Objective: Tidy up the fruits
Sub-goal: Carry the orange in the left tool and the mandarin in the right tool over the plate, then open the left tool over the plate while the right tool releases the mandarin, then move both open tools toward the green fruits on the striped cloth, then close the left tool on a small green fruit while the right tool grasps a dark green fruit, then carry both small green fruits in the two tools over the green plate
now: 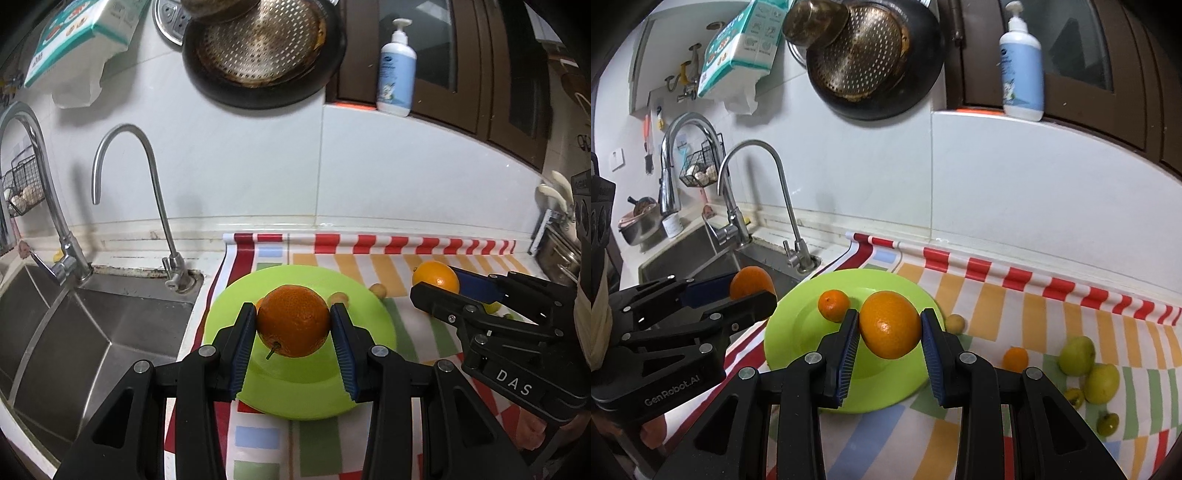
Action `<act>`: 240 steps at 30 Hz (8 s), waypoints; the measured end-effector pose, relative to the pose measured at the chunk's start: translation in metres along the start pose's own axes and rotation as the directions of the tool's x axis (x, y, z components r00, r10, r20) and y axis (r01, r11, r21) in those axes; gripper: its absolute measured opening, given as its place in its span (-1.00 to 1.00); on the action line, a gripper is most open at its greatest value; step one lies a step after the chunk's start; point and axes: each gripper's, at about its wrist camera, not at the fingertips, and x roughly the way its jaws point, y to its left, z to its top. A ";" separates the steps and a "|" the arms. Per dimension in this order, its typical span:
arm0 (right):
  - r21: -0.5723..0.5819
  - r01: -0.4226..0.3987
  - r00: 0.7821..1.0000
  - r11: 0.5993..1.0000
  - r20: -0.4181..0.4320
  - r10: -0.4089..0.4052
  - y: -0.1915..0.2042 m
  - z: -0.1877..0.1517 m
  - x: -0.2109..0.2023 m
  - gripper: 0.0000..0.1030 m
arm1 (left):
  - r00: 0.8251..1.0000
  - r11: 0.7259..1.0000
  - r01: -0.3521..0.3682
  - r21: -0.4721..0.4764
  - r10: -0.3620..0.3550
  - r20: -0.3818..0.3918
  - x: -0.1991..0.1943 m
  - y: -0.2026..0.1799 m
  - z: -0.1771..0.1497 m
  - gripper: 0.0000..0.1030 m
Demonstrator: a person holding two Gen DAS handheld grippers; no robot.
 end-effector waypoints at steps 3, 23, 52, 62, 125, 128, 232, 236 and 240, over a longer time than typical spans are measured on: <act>-0.004 -0.011 1.000 1.000 -0.019 0.011 0.001 0.000 0.014 -0.33 | 1.000 1.000 -0.012 -0.005 0.012 -0.015 0.011 0.006 -0.001 -0.21; -0.001 -0.062 0.985 0.998 -0.160 0.061 0.000 -0.010 0.096 -0.33 | 0.991 0.999 -0.036 -0.034 0.031 -0.134 0.078 0.026 -0.014 -0.21; 0.014 -0.046 0.981 0.999 -0.189 0.048 -0.004 -0.019 0.104 -0.19 | 0.990 0.999 -0.034 -0.036 0.029 -0.138 0.080 0.024 -0.015 -0.08; 0.015 -0.020 0.994 1.000 -0.104 0.022 -0.002 -0.008 0.058 -0.19 | 0.998 0.999 -0.035 -0.036 0.033 -0.059 0.043 0.016 -0.006 0.05; 0.257 0.403 0.910 0.878 -0.009 -0.415 -0.133 -0.088 -0.137 0.07 | 0.949 0.911 0.279 0.303 -0.310 0.057 -0.017 -0.181 -0.006 0.54; 0.259 0.410 0.908 0.874 -0.024 -0.419 -0.140 -0.089 -0.132 0.07 | 0.939 0.897 0.312 0.313 -0.341 0.039 -0.007 -0.188 -0.005 0.54; 0.127 0.190 0.981 0.974 0.001 -0.192 -0.072 -0.059 -0.111 -0.42 | 0.962 0.938 0.267 0.219 -0.275 0.005 -0.032 -0.129 -0.012 -0.44; 0.113 0.168 0.985 0.979 0.014 -0.170 -0.058 -0.056 -0.109 -0.42 | 0.968 0.948 0.241 0.209 -0.251 0.022 -0.043 -0.114 -0.013 -0.44; 0.100 0.141 0.989 0.985 0.026 -0.144 -0.044 -0.052 -0.106 -0.42 | 0.974 0.956 0.212 0.202 -0.224 0.039 -0.052 -0.097 -0.013 -0.44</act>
